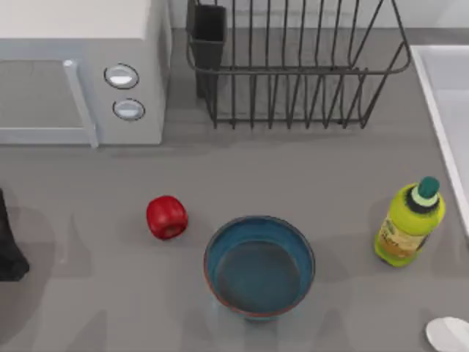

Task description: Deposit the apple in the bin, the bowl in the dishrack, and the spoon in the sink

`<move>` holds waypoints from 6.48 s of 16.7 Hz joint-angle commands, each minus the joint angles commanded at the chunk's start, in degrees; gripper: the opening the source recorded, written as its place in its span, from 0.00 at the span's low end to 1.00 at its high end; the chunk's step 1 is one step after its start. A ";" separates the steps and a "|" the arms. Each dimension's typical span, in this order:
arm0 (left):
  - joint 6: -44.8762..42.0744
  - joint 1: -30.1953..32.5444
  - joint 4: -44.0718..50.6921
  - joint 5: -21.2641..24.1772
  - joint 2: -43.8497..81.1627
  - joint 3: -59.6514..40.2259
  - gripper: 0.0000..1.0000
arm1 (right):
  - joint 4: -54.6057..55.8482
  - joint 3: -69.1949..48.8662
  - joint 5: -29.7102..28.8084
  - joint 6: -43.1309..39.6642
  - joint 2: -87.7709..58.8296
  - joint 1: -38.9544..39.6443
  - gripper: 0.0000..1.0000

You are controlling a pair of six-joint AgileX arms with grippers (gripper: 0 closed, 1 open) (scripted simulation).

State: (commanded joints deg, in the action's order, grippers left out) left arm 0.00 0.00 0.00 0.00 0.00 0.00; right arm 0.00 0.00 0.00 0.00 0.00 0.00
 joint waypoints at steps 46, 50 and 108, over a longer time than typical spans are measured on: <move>-34.05 30.91 53.89 -3.54 121.84 -83.19 1.00 | 0.00 0.00 0.00 0.00 0.00 0.00 1.00; -34.17 30.83 52.07 -3.54 122.60 -81.78 1.00 | 0.00 0.00 0.00 0.00 0.00 0.00 1.00; 34.36 5.78 71.58 -4.62 90.63 -79.35 0.00 | 0.00 0.00 0.00 0.00 0.00 0.00 1.00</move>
State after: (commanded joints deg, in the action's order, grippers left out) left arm 34.36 5.78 71.58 -4.62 90.63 -79.35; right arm 0.00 0.00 0.00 0.00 0.00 0.00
